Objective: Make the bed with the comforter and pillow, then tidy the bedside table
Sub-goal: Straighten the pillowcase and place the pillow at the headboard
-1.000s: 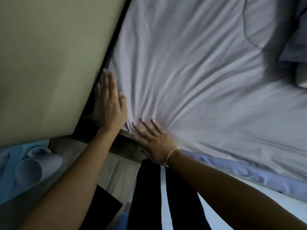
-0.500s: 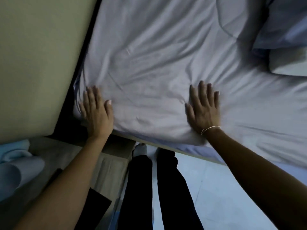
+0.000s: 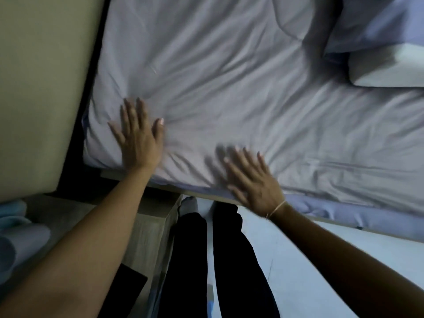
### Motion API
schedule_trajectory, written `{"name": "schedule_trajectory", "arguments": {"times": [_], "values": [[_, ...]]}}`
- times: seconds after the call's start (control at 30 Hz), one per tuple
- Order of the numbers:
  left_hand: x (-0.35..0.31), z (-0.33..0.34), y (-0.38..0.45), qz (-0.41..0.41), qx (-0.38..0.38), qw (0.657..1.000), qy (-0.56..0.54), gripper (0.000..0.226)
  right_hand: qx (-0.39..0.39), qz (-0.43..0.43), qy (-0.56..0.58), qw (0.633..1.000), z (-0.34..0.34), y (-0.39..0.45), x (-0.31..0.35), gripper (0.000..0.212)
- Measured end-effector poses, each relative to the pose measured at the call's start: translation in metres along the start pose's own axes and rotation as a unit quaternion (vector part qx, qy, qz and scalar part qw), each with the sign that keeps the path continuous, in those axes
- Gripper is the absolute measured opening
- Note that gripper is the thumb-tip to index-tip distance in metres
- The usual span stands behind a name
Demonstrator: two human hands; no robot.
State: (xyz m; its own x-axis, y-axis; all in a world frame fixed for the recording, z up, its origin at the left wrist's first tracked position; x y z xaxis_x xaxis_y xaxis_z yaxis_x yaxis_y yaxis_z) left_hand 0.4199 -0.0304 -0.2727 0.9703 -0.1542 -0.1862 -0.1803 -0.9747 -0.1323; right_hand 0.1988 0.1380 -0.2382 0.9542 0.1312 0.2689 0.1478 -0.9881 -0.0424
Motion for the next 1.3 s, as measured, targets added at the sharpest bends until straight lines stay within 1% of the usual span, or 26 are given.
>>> {"name": "schedule_trajectory", "arguments": {"times": [0.07,0.17,0.23,0.3,0.33,0.37,0.4,0.53,0.6,0.63,0.7,0.73,0.8,0.83,0.9,1.0,1.07,1.1,1.13,1.17,1.2,1.27,1.3], "values": [[0.014,0.001,-0.010,-0.009,0.001,1.000,0.010,0.065,-0.030,0.080,-0.024,0.996,-0.011,0.028,-0.040,0.055],[0.009,-0.006,-0.013,-0.013,-0.001,1.000,0.027,0.066,-0.007,0.200,-0.036,0.979,-0.010,0.056,-0.089,0.060],[-0.009,-0.009,-0.011,0.013,0.001,0.999,0.034,0.066,0.008,0.240,-0.038,0.970,-0.001,0.061,-0.094,0.061],[-0.035,-0.004,-0.012,0.074,0.017,0.996,0.040,0.065,0.011,0.237,-0.049,0.970,0.008,0.060,-0.075,0.062],[-0.047,0.001,-0.016,0.103,0.027,0.993,0.040,0.065,0.015,0.219,-0.049,0.974,0.012,0.058,-0.060,0.062],[-0.053,0.006,-0.022,0.119,0.031,0.992,0.037,0.064,0.022,0.191,-0.046,0.980,0.017,0.054,-0.043,0.063],[-0.052,0.010,-0.029,0.111,0.029,0.993,0.031,0.062,0.031,0.156,-0.043,0.986,0.023,0.047,-0.025,0.064],[-0.010,0.014,-0.075,-0.022,0.004,1.000,0.002,0.060,0.062,0.011,-0.025,0.998,0.032,0.011,0.026,0.063],[0.007,0.014,-0.095,-0.081,0.003,0.997,-0.009,0.063,0.048,-0.027,0.022,0.998,0.023,0.002,0.031,0.059],[0.013,0.011,-0.099,-0.113,-0.007,0.993,-0.021,0.064,0.030,-0.031,0.051,0.998,0.015,0.002,0.028,0.056],[0.017,-0.003,-0.091,-0.154,-0.042,0.986,-0.047,0.064,-0.017,-0.013,0.096,0.995,-0.005,0.009,0.011,0.050],[0.016,-0.009,-0.080,-0.153,-0.056,0.985,-0.053,0.064,-0.043,0.003,0.104,0.994,-0.015,0.015,-0.001,0.048],[0.022,-0.017,-0.055,-0.150,-0.067,0.985,-0.053,0.064,-0.085,0.039,0.089,0.992,-0.030,0.031,-0.029,0.046],[0.032,-0.016,-0.046,-0.167,-0.065,0.982,-0.060,0.063,-0.092,0.063,0.073,0.991,-0.033,0.042,-0.045,0.047],[0.054,-0.007,-0.039,-0.211,-0.046,0.973,-0.078,0.063,-0.071,0.132,0.046,0.988,-0.034,0.063,-0.080,0.053],[0.062,-0.002,-0.047,-0.225,-0.034,0.971,-0.069,0.066,0.017,0.230,0.026,0.973,-0.018,0.082,-0.124,0.063],[0.059,-0.003,-0.059,-0.277,-0.038,0.958,-0.065,0.066,0.061,0.244,-0.009,0.968,-0.008,0.084,-0.133,0.067],[0.054,-0.004,-0.065,-0.306,-0.043,0.949,-0.064,0.066,0.072,0.242,-0.024,0.967,-0.005,0.084,-0.133,0.068],[0.046,-0.005,-0.067,-0.316,-0.048,0.946,-0.061,0.067,0.078,0.241,-0.030,0.967,-0.002,0.083,-0.132,0.068],[0.031,-0.008,-0.062,-0.297,-0.054,0.952,-0.051,0.068,0.080,0.242,-0.033,0.966,-0.002,0.082,-0.132,0.069],[0.011,-0.010,-0.053,-0.253,-0.055,0.965,-0.034,0.069,0.082,0.244,-0.035,0.966,-0.002,0.083,-0.131,0.069],[-0.037,-0.011,-0.029,-0.138,-0.046,0.989,-0.007,0.067,0.085,0.247,-0.035,0.965,-0.003,0.083,-0.131,0.069],[-0.061,-0.010,-0.017,-0.084,-0.041,0.996,0.000,0.066,0.088,0.247,-0.033,0.964,-0.002,0.082,-0.131,0.069]]}}
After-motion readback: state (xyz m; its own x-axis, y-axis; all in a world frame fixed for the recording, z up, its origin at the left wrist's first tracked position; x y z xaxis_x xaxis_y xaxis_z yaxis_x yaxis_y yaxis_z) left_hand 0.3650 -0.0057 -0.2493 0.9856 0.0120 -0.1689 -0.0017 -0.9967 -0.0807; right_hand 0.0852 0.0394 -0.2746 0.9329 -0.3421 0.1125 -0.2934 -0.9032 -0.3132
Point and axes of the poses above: each hand's wrist, its own y-axis towards the middle knuckle, its own z-axis out of the palm, x = y × z, the point moved 9 cm from there along y, towards the middle knuckle, and after that the axes turned 8 degrees about z, right-handed, at the moved point
